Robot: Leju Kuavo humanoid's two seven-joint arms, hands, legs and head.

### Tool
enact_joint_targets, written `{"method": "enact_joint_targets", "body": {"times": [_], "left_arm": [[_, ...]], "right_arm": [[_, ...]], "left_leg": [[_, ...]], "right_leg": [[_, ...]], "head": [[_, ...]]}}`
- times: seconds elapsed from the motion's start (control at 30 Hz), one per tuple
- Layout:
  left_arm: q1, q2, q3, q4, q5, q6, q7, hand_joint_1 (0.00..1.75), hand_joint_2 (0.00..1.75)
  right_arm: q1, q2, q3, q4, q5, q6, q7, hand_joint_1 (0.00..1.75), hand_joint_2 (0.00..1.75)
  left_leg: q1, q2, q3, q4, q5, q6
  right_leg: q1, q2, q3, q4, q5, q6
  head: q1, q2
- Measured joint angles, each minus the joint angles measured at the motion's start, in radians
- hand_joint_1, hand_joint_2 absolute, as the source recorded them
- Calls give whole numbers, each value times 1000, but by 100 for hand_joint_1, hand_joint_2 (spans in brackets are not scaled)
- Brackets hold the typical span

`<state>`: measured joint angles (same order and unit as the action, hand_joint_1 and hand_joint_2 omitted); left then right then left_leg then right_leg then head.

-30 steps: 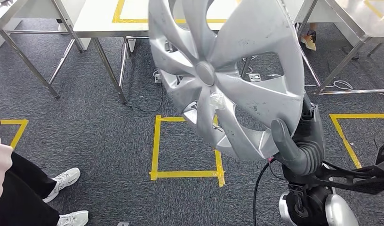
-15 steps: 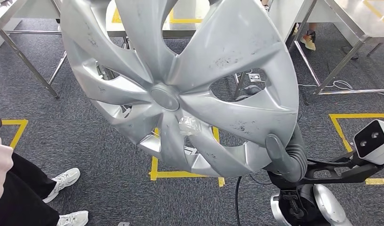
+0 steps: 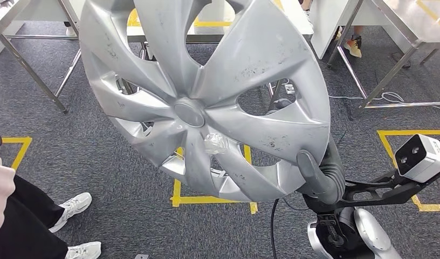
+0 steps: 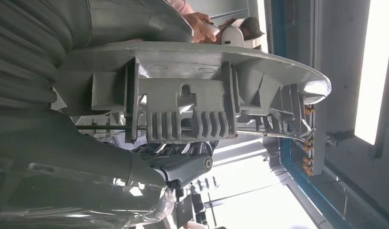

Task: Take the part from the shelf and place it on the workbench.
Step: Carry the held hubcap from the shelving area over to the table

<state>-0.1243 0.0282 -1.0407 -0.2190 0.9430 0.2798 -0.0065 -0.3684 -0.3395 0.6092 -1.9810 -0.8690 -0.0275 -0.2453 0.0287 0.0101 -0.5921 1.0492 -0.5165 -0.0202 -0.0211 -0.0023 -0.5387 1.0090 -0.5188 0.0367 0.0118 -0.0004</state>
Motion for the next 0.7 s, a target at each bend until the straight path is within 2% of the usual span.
{"method": "enact_joint_targets", "body": {"times": [0.7], "left_arm": [[0,0,0,0,0,0,-4,0,175]], "right_arm": [[0,0,0,3,0,0,0,175,175]], "left_leg": [[0,-1,0,0,0,0]], "right_leg": [[0,0,0,0,0,0]], "head": [[0,0]]}}
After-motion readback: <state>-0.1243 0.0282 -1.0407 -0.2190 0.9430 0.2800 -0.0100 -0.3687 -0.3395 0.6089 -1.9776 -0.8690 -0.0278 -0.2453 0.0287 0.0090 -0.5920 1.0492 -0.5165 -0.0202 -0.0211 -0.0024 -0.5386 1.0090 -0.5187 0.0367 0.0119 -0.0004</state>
